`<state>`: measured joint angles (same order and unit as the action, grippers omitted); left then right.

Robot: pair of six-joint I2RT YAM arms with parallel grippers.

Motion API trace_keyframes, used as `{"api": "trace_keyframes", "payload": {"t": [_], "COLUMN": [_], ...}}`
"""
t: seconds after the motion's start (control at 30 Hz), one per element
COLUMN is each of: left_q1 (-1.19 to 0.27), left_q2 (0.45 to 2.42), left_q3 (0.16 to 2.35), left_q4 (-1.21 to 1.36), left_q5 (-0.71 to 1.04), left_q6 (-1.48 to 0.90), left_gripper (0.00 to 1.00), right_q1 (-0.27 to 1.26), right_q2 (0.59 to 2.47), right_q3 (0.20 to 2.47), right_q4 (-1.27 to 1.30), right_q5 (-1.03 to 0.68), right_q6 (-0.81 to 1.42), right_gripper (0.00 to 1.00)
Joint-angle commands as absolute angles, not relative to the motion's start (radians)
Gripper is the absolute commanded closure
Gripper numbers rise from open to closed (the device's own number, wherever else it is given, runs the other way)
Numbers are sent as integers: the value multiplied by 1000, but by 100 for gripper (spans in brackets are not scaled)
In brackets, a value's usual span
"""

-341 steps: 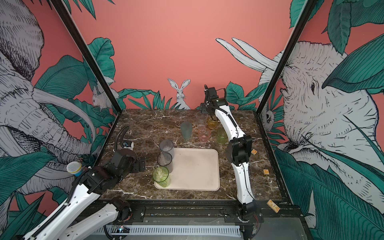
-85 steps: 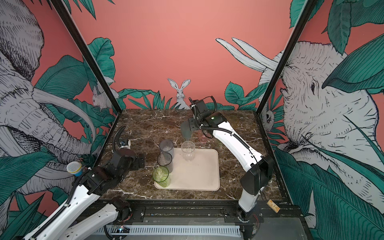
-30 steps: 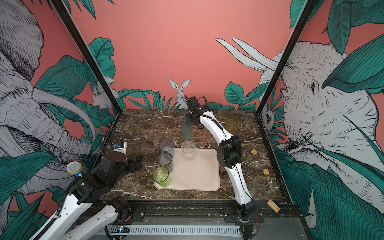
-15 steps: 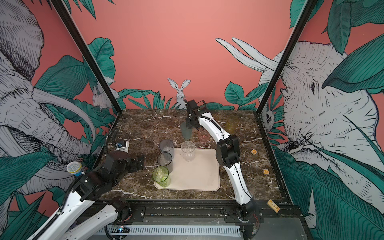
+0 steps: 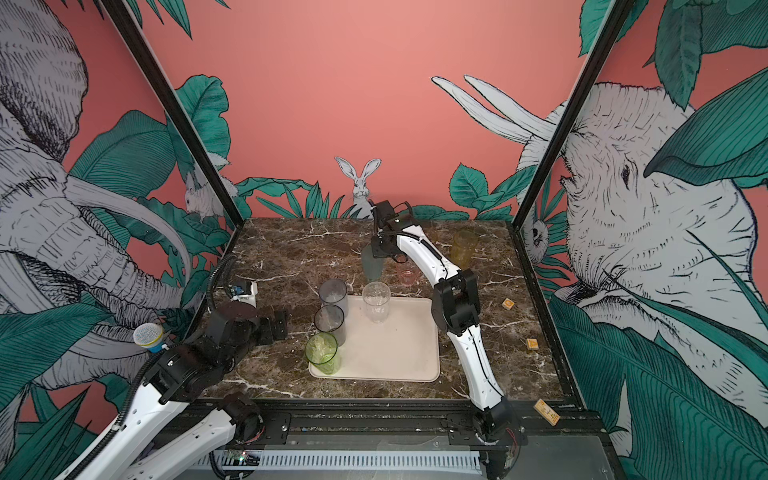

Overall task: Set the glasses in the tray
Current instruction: 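Lower the right gripper into the teal glass rim and close it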

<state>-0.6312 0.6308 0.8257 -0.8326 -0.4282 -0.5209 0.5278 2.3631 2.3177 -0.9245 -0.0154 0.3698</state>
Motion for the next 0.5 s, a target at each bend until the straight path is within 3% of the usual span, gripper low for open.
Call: {"api": "trace_keyframes", "payload": {"t": [0.0, 0.47], "left_q1": [-624, -624], "left_q2": [622, 636], "left_q3": [831, 829], "left_q4": [-851, -842], "left_q5": [-436, -435], "left_q6": [-535, -538], "left_gripper": [0, 0], "right_q1": [523, 523], "right_q2": [2384, 2304], "right_q3": [2318, 2354], "right_q4": [-937, -999], "right_q5": [-11, 0], "right_q6": [367, 344], "right_gripper": [100, 100]}}
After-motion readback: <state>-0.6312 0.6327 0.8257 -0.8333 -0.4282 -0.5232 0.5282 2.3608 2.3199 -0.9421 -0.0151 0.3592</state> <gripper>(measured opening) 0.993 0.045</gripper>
